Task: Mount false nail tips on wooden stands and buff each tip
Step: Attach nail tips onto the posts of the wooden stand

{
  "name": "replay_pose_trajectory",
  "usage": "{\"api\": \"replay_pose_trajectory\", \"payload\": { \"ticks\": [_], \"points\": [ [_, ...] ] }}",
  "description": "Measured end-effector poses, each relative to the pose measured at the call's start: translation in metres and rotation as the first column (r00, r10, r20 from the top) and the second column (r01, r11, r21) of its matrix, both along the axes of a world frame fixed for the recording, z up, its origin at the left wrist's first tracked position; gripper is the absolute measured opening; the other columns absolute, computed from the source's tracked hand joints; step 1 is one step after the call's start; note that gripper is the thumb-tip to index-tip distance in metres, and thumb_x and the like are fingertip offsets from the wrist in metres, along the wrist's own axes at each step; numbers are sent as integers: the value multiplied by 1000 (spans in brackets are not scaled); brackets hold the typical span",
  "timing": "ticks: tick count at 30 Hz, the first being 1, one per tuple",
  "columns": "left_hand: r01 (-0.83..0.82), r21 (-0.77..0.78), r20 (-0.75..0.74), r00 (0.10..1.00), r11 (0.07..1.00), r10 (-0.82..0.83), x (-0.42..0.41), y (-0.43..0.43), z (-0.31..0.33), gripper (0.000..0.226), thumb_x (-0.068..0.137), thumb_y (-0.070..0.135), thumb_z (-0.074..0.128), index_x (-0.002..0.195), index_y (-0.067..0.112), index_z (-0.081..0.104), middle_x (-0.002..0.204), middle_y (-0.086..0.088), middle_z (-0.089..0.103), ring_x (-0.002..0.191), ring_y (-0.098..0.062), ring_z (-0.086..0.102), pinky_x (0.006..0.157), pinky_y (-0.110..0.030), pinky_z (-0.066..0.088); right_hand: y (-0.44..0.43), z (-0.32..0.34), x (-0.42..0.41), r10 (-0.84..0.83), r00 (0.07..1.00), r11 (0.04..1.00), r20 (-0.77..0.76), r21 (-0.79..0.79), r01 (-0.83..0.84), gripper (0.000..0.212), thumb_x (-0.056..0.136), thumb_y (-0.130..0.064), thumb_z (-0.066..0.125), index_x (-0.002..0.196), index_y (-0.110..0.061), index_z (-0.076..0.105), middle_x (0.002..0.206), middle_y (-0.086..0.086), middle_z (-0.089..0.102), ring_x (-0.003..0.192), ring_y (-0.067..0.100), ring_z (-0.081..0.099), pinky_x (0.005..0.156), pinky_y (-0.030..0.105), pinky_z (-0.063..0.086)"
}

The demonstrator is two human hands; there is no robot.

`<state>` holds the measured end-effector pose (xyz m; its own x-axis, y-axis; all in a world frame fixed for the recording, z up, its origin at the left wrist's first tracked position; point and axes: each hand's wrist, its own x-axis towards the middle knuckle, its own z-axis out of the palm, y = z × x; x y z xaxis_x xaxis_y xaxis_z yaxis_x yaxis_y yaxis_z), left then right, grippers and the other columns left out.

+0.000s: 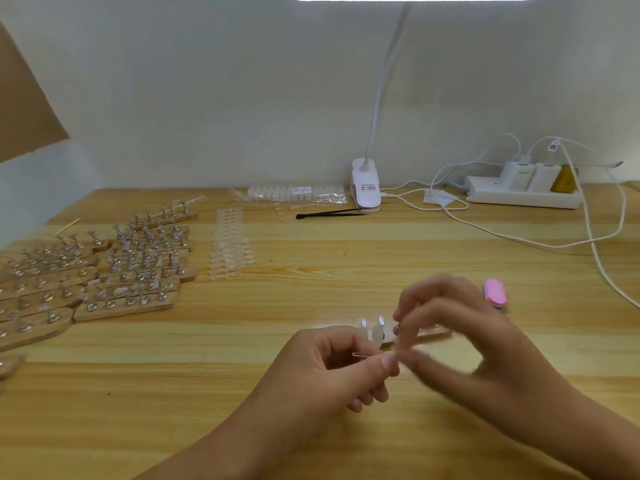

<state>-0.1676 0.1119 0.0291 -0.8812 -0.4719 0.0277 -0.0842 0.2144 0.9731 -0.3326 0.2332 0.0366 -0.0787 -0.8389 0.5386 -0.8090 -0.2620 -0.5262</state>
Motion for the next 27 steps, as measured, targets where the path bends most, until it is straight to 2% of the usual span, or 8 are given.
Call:
{"api": "replay_pose_trajectory", "payload": {
  "ticks": [3,5,6,9,11,16,23,27],
  "points": [
    [-137,-746,-213,976,652,-39,3,-7,-6,17,90,31,67,75,24,69,71,10,65,64,-7,60,57,-25,51,-5,4,-5,-11,646,929,764,247,-275,15,73,-36,74,76,-22,69,91,-4,67,80,9,60,73,18,50],
    [-229,-917,-286,948,326,-138,3,-9,-7,17,92,25,65,79,17,72,77,7,64,68,-13,60,56,-27,49,-9,1,-11,-90,373,926,923,215,-309,14,69,-27,79,72,-18,69,81,4,64,66,10,56,61,19,51],
    [-250,-900,-323,933,358,-161,3,-7,-7,17,92,25,65,80,15,72,81,6,65,71,-12,60,58,-25,49,-9,2,-12,-88,323,937,942,188,-295,18,66,-28,82,72,-17,70,78,5,64,63,10,57,59,20,52],
    [-151,-498,-375,926,854,-54,3,0,2,18,88,32,67,79,16,68,99,11,67,84,-9,65,69,-18,51,-5,5,-13,-59,534,971,843,172,-165,35,60,-41,87,84,-19,73,79,2,68,71,10,65,72,18,54],
    [-27,-50,-277,961,998,12,2,0,4,22,81,38,69,77,16,68,112,12,70,99,-11,68,78,-17,52,-4,7,-9,-53,645,989,762,129,-72,30,68,-38,86,89,-20,74,80,0,71,76,9,67,74,15,53],
    [103,443,-270,963,890,22,-3,0,4,15,77,34,72,73,20,75,101,-6,75,108,-22,68,81,-19,54,-6,4,1,-66,830,997,553,60,39,21,71,-36,69,87,-24,72,87,4,72,80,21,68,77,30,56],
    [100,569,-204,979,816,22,-5,0,5,12,77,27,73,73,17,77,107,-14,73,108,-26,68,81,-21,55,-6,-4,-4,-155,982,988,107,-4,156,8,81,-14,72,83,-21,69,82,-11,65,73,3,60,91,-4,31],
    [74,567,-157,987,821,19,-7,1,1,12,73,26,74,71,15,74,95,-12,75,103,-24,70,77,-20,55,-5,-5,-9,-96,988,987,123,139,78,19,82,-5,76,86,-24,72,80,-8,63,75,9,59,73,8,42]
  ]
}}
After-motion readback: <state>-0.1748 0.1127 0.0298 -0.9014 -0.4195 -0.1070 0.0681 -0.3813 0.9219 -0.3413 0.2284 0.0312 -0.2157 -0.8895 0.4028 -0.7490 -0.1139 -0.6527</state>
